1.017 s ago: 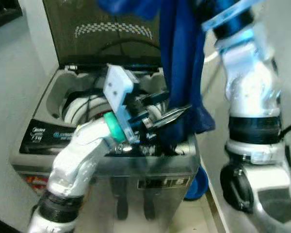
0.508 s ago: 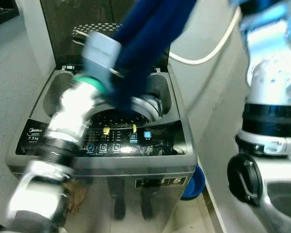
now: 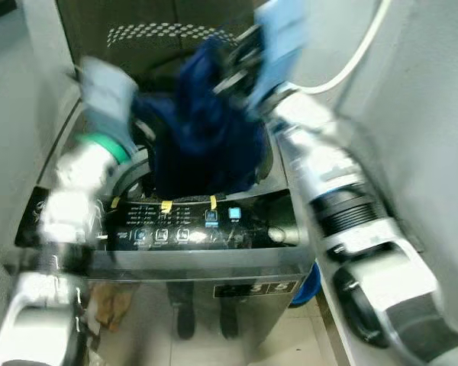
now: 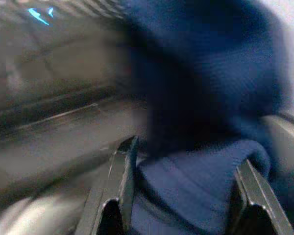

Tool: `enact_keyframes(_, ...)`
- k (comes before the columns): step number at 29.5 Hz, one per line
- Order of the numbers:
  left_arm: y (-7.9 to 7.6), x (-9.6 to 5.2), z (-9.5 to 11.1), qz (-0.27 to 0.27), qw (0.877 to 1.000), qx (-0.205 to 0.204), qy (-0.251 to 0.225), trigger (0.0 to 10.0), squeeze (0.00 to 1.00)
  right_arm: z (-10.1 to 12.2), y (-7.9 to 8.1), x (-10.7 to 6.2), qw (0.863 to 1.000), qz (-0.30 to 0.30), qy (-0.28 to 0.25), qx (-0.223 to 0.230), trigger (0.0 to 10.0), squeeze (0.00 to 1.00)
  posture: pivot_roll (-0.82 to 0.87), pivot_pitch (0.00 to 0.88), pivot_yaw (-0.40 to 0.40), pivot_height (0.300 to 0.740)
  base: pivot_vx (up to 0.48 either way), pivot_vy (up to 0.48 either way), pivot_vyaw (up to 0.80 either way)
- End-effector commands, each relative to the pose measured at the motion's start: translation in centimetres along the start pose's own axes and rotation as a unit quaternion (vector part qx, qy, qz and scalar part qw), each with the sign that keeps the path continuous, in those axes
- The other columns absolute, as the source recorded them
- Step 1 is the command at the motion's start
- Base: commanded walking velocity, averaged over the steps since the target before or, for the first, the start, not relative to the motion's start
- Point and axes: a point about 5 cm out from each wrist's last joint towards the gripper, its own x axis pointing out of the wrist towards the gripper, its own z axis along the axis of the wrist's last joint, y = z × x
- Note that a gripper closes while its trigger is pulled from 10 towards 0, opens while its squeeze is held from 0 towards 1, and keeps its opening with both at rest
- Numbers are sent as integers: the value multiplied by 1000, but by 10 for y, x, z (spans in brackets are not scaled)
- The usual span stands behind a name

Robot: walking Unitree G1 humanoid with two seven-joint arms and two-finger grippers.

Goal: Clothes washing

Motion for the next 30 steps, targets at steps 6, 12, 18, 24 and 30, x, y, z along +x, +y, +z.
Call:
enact_keyframes(6,-51,-10,32,-59,995,-25,-81,10000,0,-2,13,4,998,55,10,-29,10000,0,59,30,-28,740,0,0,0)
enact_keyframes(12,-59,-12,39,-57,993,-39,-99,10000,0,-16,20,5,989,92,51,-101,10000,1000,74,28,-31,740,0,0,0)
enact_keyframes(18,-66,-16,37,-70,993,-43,-88,10000,0,-16,18,9,986,98,59,-117,10000,1000,79,24,-32,740,0,0,0)
enact_keyframes(24,-69,-23,38,-69,994,-49,-76,10000,0,-11,10,9,990,78,44,-109,10000,180,75,23,-30,740,0,0,0)
enact_keyframes(30,-72,-26,35,-69,994,-48,-65,10000,0,9,-39,-6,998,-37,-39,28,10000,0,72,20,-23,740,0,0,0)
